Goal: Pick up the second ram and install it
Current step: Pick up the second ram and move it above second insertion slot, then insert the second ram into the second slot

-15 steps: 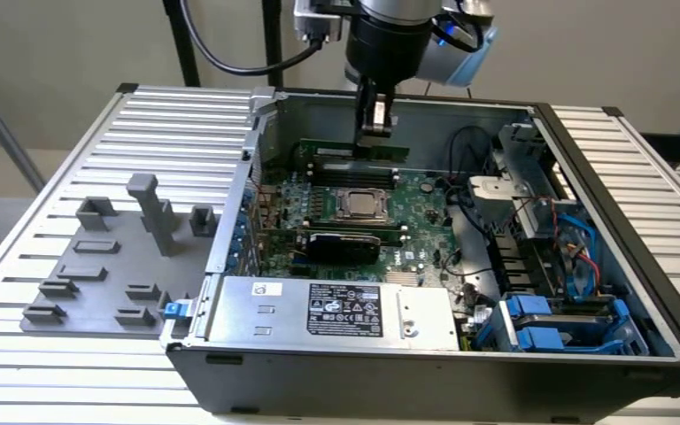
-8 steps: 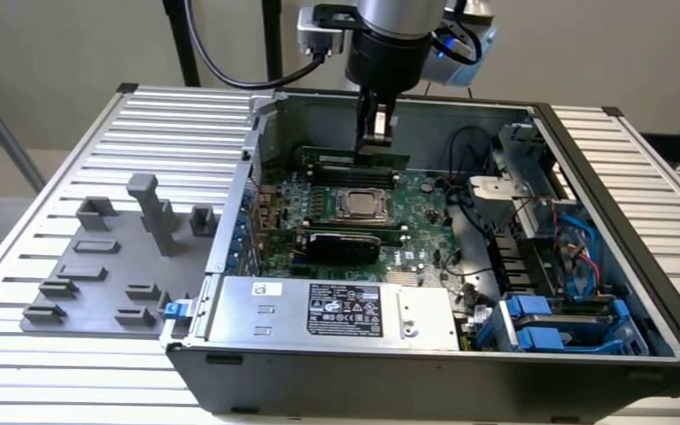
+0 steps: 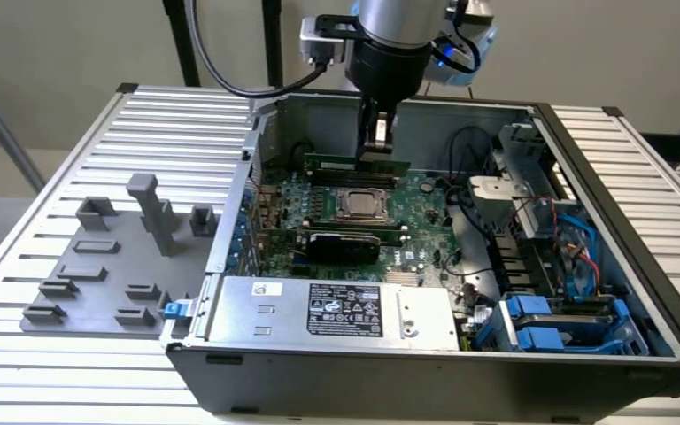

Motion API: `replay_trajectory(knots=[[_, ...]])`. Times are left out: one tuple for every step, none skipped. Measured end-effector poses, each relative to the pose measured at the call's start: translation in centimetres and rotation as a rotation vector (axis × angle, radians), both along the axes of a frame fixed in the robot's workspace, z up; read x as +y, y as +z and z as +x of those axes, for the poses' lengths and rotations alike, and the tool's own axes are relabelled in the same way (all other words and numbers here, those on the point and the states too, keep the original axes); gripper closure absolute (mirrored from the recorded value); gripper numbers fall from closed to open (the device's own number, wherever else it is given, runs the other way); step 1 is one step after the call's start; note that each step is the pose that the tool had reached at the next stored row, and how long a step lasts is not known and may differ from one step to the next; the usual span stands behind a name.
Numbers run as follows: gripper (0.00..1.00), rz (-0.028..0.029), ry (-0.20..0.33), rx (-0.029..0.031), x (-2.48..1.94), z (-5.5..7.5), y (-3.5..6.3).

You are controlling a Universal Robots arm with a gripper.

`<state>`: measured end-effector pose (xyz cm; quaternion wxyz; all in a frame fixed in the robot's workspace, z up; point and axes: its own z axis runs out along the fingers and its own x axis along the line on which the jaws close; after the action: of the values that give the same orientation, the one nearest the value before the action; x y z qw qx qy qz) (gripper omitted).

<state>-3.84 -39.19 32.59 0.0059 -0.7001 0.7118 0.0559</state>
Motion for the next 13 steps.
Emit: replay_trajectory(knots=[[0.86,-0.0028,0.0,-0.0001,0.03,0.0,-0.12],[0.86,-0.0056,0.0,-0.0002,0.05,0.0,-0.23],[0.86,-0.0073,-0.001,-0.0002,0.07,0.1,-0.36],[0.86,-0.0081,-0.001,-0.0003,0.08,0.1,-0.52],[0.86,-0.0082,-0.002,-0.0008,0.08,0.1,-0.7],[0.86,-0.0082,-0.003,-0.0013,0.08,0.1,-0.87],[0.86,-0.0083,-0.003,-0.0018,0.08,0.1,-1.04],[0.86,-0.0083,-0.004,-0.0024,0.08,0.1,-1.21],[0.86,-0.0083,-0.005,-0.0032,0.08,0.1,-1.37],[0.86,-0.0083,-0.006,-0.0041,0.08,0.1,-1.52],[0.86,-0.0084,-0.006,-0.0052,0.08,0.1,-1.68],[0.86,-0.0086,-0.007,-0.0065,0.08,0.1,-1.82],[0.86,-0.0089,-0.007,-0.0078,0.09,0.1,-1.95]])
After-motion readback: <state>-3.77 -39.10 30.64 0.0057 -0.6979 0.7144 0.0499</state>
